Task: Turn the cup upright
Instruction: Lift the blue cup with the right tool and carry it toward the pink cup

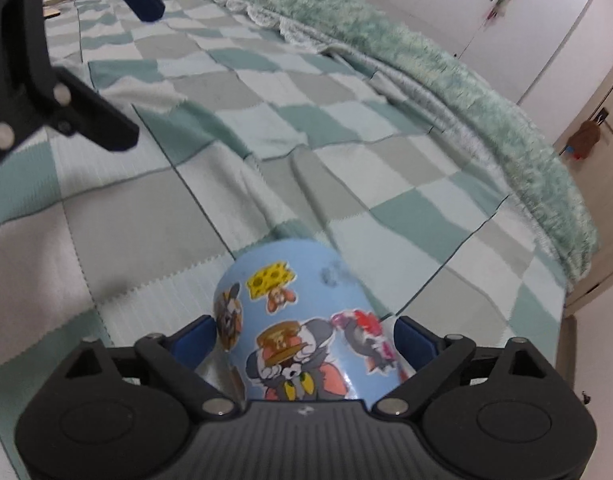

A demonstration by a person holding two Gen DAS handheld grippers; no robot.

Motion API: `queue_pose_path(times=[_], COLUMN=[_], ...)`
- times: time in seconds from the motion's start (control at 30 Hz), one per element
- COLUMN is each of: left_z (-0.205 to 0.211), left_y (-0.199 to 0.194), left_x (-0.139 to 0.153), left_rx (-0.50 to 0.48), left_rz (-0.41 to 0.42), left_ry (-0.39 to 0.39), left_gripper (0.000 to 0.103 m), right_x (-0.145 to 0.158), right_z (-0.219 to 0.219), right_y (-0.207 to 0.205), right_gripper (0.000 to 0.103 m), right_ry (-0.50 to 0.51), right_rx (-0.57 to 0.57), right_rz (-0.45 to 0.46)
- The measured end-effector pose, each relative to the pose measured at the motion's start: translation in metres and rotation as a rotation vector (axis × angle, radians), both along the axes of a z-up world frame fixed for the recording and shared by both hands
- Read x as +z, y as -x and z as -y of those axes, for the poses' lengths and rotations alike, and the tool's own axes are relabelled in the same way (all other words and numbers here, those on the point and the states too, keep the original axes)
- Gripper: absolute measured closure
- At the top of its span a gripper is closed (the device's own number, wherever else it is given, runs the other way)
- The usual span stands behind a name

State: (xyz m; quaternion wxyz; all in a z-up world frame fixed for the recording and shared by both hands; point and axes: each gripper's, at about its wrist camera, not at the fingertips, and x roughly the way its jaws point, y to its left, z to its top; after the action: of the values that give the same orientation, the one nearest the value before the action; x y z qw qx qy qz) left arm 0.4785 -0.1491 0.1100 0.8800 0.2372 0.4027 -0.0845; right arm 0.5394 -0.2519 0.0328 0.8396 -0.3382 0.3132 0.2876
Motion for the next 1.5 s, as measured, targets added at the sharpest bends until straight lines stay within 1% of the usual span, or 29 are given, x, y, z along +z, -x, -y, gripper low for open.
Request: queue_pose_path(times=[0.07,0.1,0.2,0.4,0.47,0.67,0.77,0.87,1.07,1.2,1.3,1.5], left_z=[0.002,0.003,0.005,0.008,0.007,0.008,0.008,0.008,0.004,-0.001,-0.003,-0.01], left_y=[-0.001,0.0,0.002,0.015,0.021,0.046,0.066,0.091,0.152,0.193,0.225,0.276], left_x=[-0.001,-0.002,-0.001,0.007,0.011,0.035,0.048,0.061,0.083,0.088,0.088,0.079], left_rx=[0.0,-0.001,-0.005,-0.013,-0.013,-0.011,-0.015,-0.022,-0.033,-0.035,-0.034,-0.035], left_rz=[0.0,-0.001,-0.004,0.004,0.006,0.039,0.058,0.079,0.116,0.131,0.141,0.151], left_ry=[-0.006,-0.007,-0.015,0.001,0.006,0.033,0.046,0.058,0.117,0.148,0.168,0.213], left_gripper=[0.0,0.0,0.0,0.0,0.0,0.0,0.0,0.0,0.0,0.0,0.0,0.0], right_x=[-0.008,-0.014,-0.019,-0.028,-0.025,-0.002,0.013,0.028,0.058,0.072,0.076,0.065], right_z=[-0.005,-0.007,-0.01,-0.012,-0.012,-0.002,0.002,0.004,0.008,0.007,0.006,0.002], right_y=[-0.001,0.002,0.017,0.053,0.062,0.096,0.122,0.149,0.217,0.269,0.303,0.363], right_gripper=[0.009,0.013,0.016,0.017,0.017,0.017,0.017,0.017,0.017,0.017,0.017,0.017], right_ry=[0.039,0.076,0.128,0.268,0.291,0.293,0.286,0.288,0.281,0.284,0.282,0.288], right_rx=[0.004,0.017,0.07,0.164,0.181,0.196,0.197,0.196,0.194,0.206,0.213,0.226], right_rz=[0.017,0.04,0.108,0.271,0.308,0.386,0.403,0.421,0.465,0.479,0.481,0.479])
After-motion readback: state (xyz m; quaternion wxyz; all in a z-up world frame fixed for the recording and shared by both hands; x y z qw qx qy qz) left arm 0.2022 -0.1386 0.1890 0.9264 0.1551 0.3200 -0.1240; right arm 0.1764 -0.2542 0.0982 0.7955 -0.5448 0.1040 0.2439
